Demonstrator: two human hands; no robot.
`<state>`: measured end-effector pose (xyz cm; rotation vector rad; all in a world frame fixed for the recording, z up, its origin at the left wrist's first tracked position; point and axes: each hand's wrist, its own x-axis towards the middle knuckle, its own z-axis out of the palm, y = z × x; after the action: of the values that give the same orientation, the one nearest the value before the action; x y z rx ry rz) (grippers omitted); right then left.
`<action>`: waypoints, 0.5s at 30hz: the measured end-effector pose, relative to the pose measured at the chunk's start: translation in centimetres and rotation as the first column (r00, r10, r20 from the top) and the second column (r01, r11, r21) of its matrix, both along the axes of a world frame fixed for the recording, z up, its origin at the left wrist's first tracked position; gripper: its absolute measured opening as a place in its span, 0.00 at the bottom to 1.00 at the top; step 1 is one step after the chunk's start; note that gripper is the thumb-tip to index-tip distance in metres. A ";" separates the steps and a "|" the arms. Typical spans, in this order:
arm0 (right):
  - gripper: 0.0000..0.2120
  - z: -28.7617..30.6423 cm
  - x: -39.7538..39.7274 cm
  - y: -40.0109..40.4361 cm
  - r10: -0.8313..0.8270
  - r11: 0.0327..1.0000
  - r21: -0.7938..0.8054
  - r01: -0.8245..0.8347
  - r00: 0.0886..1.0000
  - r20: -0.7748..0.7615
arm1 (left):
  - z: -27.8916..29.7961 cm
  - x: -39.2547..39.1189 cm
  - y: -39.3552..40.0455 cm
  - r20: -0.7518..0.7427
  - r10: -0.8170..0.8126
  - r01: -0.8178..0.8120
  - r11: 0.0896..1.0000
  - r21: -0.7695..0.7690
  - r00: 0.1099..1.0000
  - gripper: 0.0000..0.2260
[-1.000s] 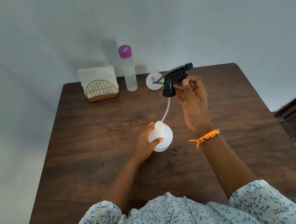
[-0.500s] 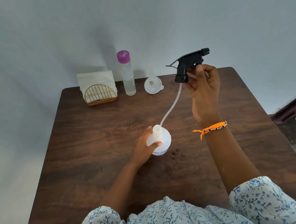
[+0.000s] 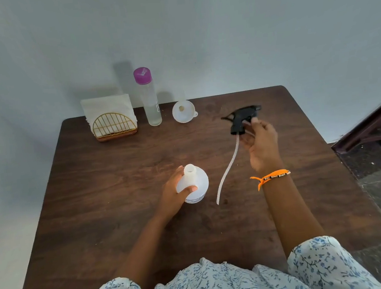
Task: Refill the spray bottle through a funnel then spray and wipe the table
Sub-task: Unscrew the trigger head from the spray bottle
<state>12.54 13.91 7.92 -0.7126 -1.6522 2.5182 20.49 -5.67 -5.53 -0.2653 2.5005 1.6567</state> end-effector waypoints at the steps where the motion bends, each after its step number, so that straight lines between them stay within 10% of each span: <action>1: 0.06 -1.3 0.0 -0.1 0.043 0.999 0.023 -0.044 0.997 0.060 | 0.0 0.0 0.0 -0.001 -0.002 0.002 1.000 -0.003 1.000 0.27; 8: 0.06 -10.4 1.5 -1.1 0.152 0.964 0.130 -0.234 0.878 0.453 | 0.3 0.1 0.0 -0.011 0.012 -0.012 1.000 0.002 1.000 0.27; 15: 0.05 -13.2 2.1 -0.6 0.118 0.921 0.267 -0.284 0.857 0.502 | 0.3 0.1 0.0 -0.008 0.003 -0.003 1.000 0.012 1.000 0.27</action>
<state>14.61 13.28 -5.27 -1.2525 -2.3554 2.1971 20.60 -5.69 -5.25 -0.2624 2.4963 1.6760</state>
